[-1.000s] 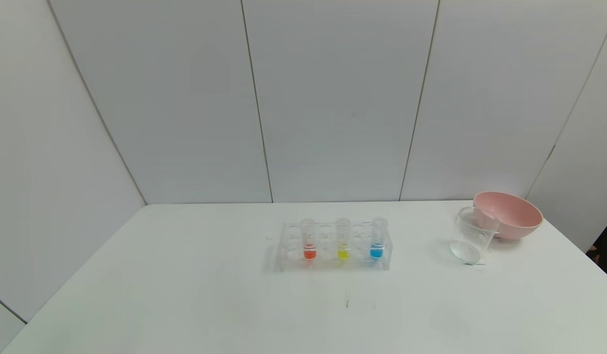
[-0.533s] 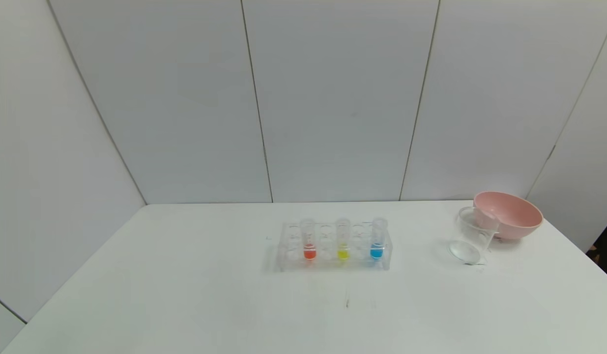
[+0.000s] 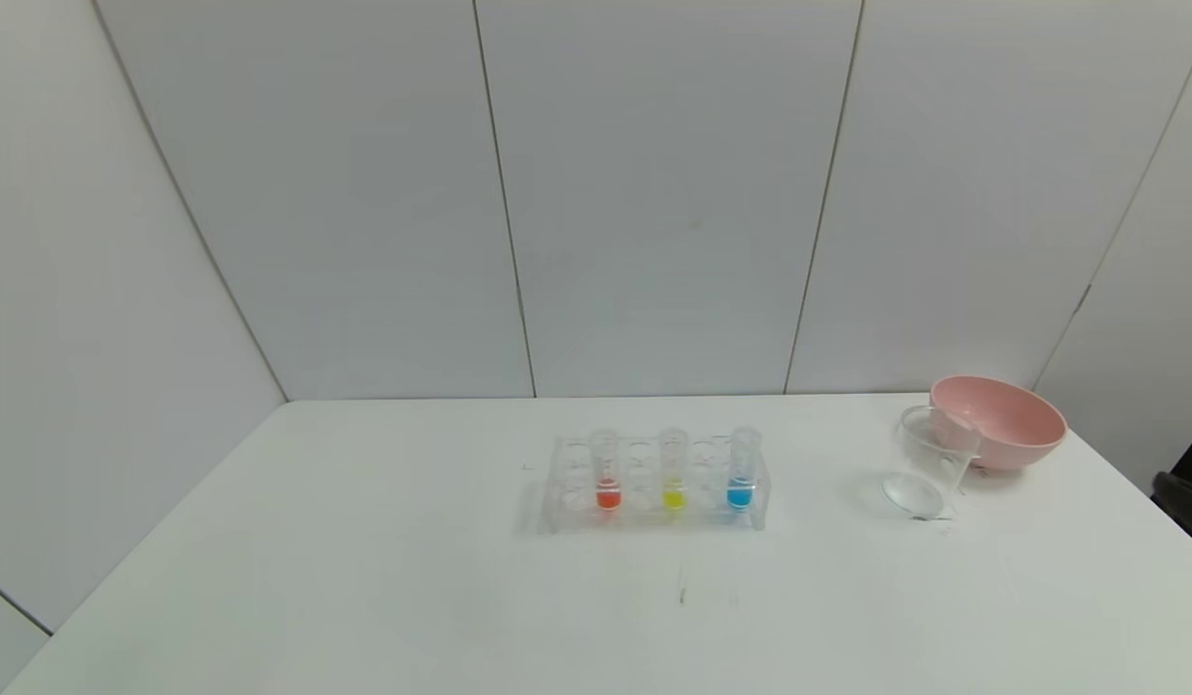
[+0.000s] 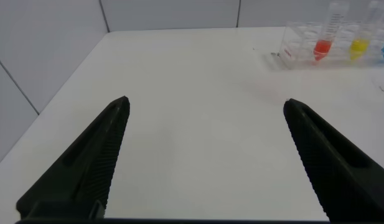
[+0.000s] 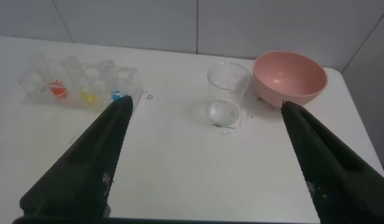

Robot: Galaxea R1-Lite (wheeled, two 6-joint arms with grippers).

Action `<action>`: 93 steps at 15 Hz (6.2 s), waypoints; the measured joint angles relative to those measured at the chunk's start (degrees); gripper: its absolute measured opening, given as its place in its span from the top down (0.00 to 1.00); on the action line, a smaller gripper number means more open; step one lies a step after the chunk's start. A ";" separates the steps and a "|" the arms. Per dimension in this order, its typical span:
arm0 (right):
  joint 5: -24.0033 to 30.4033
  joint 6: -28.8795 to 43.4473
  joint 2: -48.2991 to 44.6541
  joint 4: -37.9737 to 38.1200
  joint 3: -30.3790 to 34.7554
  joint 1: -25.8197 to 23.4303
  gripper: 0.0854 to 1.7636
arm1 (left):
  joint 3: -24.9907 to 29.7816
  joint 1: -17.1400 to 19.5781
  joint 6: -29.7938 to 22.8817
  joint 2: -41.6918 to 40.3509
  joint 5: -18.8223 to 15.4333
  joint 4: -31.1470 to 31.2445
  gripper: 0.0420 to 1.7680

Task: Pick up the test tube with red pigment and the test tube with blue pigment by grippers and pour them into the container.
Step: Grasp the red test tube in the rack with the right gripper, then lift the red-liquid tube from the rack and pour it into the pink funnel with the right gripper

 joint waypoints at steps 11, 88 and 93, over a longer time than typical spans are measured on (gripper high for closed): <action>-20.19 6.24 24.19 -16.37 -0.46 28.03 0.03 | 0.00 0.00 0.00 0.00 0.00 -0.02 0.00; -43.35 14.34 79.29 2.73 -68.26 47.24 0.74 | 0.00 0.00 0.00 0.00 0.00 0.00 0.00; -43.53 14.26 75.34 4.22 -68.15 47.60 0.74 | 0.00 0.00 0.00 0.00 0.00 0.00 0.00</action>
